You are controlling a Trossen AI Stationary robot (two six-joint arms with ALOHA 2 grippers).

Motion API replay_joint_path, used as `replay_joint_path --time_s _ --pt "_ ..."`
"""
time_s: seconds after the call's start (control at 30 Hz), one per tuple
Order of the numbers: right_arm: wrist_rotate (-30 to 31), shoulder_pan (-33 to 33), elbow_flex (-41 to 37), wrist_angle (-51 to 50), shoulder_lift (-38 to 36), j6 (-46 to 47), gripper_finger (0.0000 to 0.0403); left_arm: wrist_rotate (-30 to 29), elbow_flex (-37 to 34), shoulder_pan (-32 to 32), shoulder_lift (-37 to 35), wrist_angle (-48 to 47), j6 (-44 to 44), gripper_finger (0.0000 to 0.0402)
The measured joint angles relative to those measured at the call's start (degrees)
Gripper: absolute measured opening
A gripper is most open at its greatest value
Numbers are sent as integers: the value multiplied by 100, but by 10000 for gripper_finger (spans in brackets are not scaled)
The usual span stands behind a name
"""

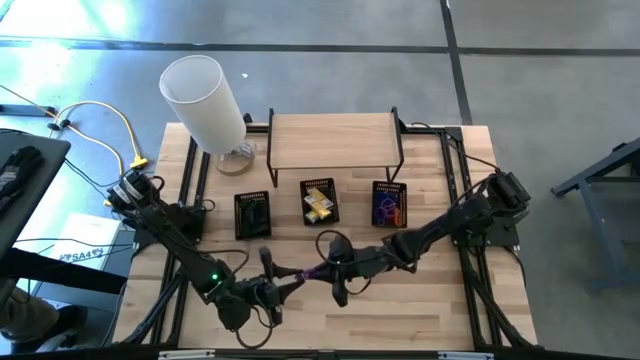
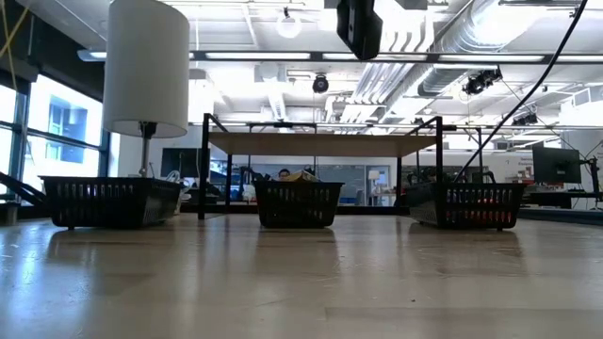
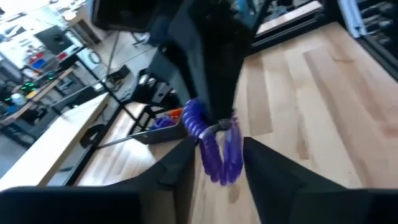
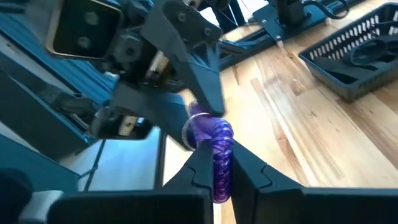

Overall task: Pick & Place Office Desk Supplies
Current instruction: Put the purple spring keychain into the right black bin

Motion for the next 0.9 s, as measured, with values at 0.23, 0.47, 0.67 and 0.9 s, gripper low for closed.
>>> replay_joint_path --time_s 0.23,0.47,0.67,0.9 --pt "64 -45 0 -858 2 140 12 68 0 0 -2 0 128 200" --pt "1043 10 0 -2469 -77 551 10 69 0 -12 -2 -1 -352 226" --pt "2027 122 5 -4046 -343 1343 10 90 0 -126 -2 -12 -735 226" --pt "3093 239 2 -6370 -908 2650 12 691 0 -30 -2 -52 -1062 226"
